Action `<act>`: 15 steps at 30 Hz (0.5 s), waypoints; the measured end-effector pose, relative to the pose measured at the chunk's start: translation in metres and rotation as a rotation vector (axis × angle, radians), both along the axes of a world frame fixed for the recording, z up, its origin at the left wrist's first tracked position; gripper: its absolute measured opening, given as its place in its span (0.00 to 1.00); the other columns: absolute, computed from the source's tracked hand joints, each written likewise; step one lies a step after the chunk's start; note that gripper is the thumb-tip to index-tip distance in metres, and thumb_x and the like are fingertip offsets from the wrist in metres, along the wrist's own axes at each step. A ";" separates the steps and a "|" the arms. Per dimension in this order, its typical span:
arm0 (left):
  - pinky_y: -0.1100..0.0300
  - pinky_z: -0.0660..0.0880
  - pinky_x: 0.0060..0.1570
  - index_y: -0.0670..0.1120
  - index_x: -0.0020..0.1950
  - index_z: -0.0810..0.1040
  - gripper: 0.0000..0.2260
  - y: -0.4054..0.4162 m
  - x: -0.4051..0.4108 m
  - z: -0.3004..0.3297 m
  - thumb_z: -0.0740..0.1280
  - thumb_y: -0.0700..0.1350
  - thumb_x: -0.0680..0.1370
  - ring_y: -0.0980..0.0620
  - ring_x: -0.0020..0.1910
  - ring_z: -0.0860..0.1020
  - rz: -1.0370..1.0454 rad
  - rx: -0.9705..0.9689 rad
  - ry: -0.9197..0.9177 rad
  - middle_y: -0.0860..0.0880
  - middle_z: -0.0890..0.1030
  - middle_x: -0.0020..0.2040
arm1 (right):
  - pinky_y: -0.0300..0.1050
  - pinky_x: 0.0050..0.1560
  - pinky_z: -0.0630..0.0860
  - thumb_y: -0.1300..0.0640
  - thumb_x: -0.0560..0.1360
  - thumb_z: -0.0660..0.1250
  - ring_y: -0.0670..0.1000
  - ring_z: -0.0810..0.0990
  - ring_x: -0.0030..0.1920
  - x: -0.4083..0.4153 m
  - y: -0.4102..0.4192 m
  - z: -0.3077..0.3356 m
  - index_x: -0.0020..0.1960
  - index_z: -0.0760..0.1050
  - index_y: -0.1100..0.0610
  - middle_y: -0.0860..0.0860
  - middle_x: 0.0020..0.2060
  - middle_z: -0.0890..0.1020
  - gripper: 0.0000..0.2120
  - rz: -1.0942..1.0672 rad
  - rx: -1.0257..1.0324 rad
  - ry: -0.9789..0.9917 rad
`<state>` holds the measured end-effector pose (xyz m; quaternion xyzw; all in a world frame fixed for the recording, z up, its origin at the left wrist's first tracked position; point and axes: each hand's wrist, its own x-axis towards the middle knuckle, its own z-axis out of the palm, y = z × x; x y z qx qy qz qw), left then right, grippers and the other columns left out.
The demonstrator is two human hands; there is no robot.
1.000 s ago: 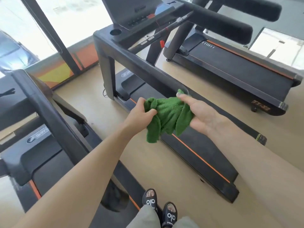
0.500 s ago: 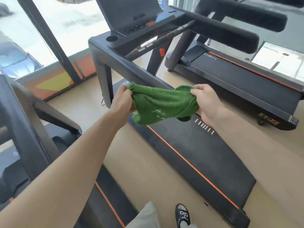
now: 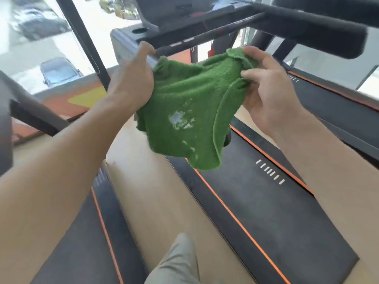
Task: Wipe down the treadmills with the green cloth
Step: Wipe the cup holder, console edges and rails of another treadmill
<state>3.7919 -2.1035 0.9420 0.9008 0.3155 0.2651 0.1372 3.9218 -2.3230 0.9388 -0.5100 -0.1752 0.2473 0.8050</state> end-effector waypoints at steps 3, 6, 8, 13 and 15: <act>0.55 0.78 0.41 0.54 0.66 0.70 0.13 0.017 0.017 0.031 0.54 0.44 0.84 0.48 0.41 0.79 -0.021 -0.030 -0.176 0.44 0.81 0.51 | 0.59 0.50 0.83 0.73 0.76 0.57 0.56 0.82 0.51 0.011 0.009 0.012 0.64 0.74 0.54 0.60 0.61 0.79 0.23 -0.052 0.087 0.002; 0.68 0.75 0.48 0.48 0.65 0.72 0.12 0.022 0.040 0.046 0.54 0.46 0.85 0.56 0.41 0.75 -0.077 0.027 -0.303 0.54 0.78 0.45 | 0.60 0.53 0.82 0.71 0.73 0.58 0.54 0.82 0.52 0.027 0.021 -0.001 0.61 0.74 0.51 0.53 0.55 0.80 0.22 -0.196 0.016 -0.081; 0.51 0.76 0.59 0.48 0.67 0.70 0.13 0.028 0.062 0.033 0.55 0.49 0.85 0.50 0.49 0.76 -0.110 -0.016 -0.191 0.51 0.77 0.50 | 0.52 0.56 0.82 0.65 0.72 0.61 0.51 0.82 0.52 0.048 0.029 -0.031 0.59 0.74 0.51 0.50 0.51 0.81 0.19 -0.247 -0.319 -0.229; 0.41 0.63 0.71 0.48 0.75 0.63 0.23 0.010 0.069 -0.073 0.61 0.52 0.81 0.38 0.67 0.67 0.019 0.011 -0.029 0.42 0.66 0.68 | 0.50 0.59 0.71 0.34 0.77 0.52 0.52 0.76 0.55 0.073 0.036 -0.092 0.56 0.73 0.51 0.49 0.50 0.78 0.23 0.189 -1.143 -0.574; 0.43 0.60 0.74 0.49 0.72 0.64 0.20 -0.018 0.063 -0.112 0.61 0.51 0.81 0.44 0.69 0.62 -0.037 -0.103 -0.162 0.46 0.63 0.67 | 0.48 0.58 0.68 0.43 0.82 0.53 0.51 0.76 0.55 0.083 0.048 -0.092 0.60 0.75 0.60 0.55 0.51 0.79 0.23 0.026 -0.983 -0.538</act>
